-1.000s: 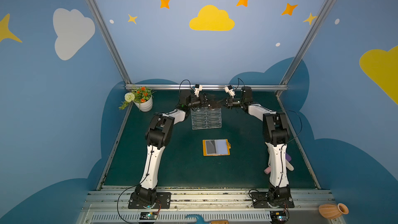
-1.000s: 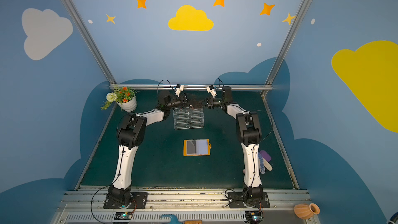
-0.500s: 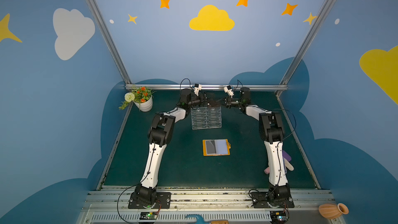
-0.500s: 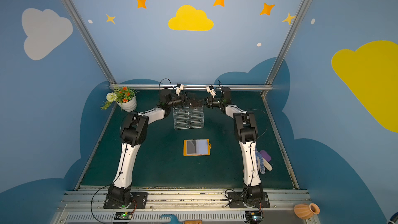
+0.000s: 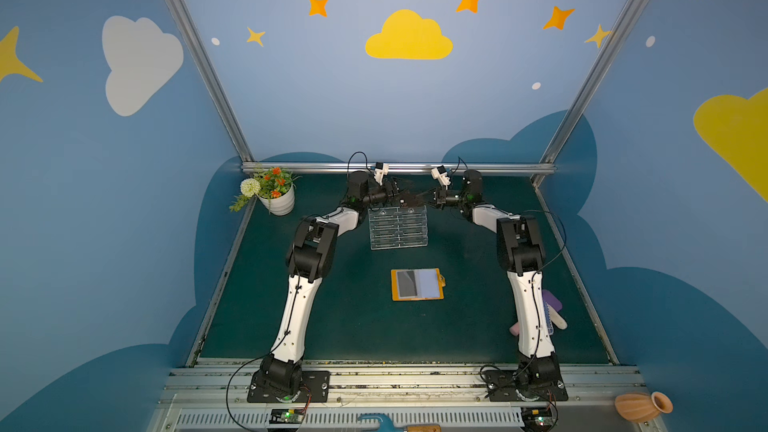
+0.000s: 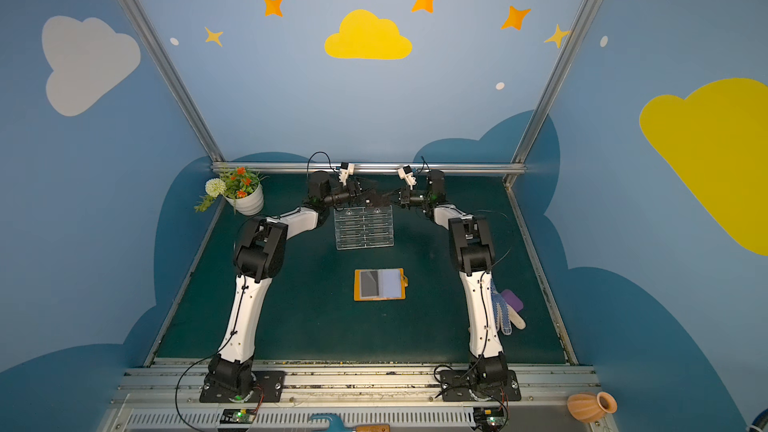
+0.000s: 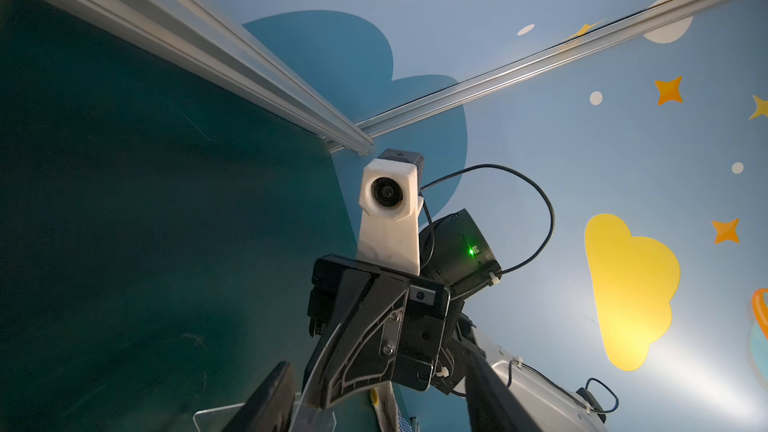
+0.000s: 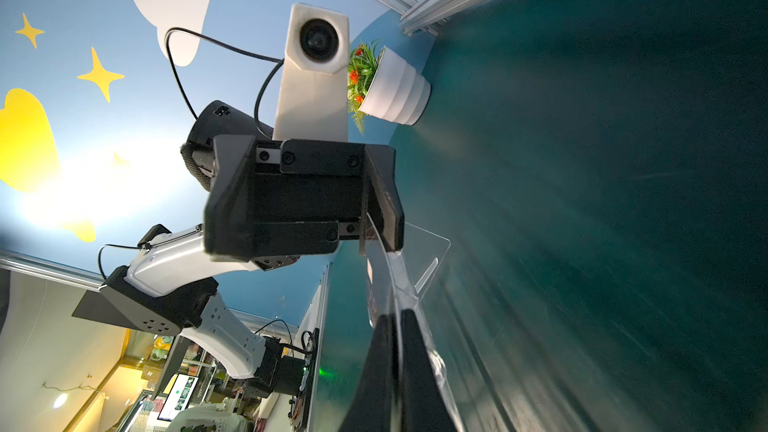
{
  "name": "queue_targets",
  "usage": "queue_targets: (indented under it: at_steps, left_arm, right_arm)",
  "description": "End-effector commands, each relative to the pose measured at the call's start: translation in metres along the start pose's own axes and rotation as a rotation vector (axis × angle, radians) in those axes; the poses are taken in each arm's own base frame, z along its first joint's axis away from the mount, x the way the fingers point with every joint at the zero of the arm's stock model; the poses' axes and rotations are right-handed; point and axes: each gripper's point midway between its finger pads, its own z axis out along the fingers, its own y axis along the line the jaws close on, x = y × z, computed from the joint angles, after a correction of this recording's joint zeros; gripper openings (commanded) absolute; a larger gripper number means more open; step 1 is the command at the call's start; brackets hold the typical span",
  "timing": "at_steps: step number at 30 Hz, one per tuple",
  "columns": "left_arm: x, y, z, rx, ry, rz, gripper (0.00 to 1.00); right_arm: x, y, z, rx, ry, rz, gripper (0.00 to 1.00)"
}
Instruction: Take the credit cards out of the card holder
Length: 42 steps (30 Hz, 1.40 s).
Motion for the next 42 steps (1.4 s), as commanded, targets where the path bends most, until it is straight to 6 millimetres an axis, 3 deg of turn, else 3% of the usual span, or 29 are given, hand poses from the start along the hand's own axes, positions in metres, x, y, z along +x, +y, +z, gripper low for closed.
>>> queue_targets:
  at_steps: [1,24,42]
  left_arm:
    - [-0.004,-0.013,0.0,0.049,0.013,0.054,0.64]
    - [-0.007,-0.008,-0.006,0.034,0.012,0.045,0.72]
    - [-0.017,-0.031,-0.02,0.044,-0.026,0.067,0.81]
  right_arm:
    - [0.003,-0.014,-0.005,0.009,-0.017,-0.03,0.0]
    - [0.013,-0.022,-0.008,0.066,-0.023,-0.132,0.0]
    - [0.016,-0.014,-0.008,0.05,-0.018,-0.167,0.0]
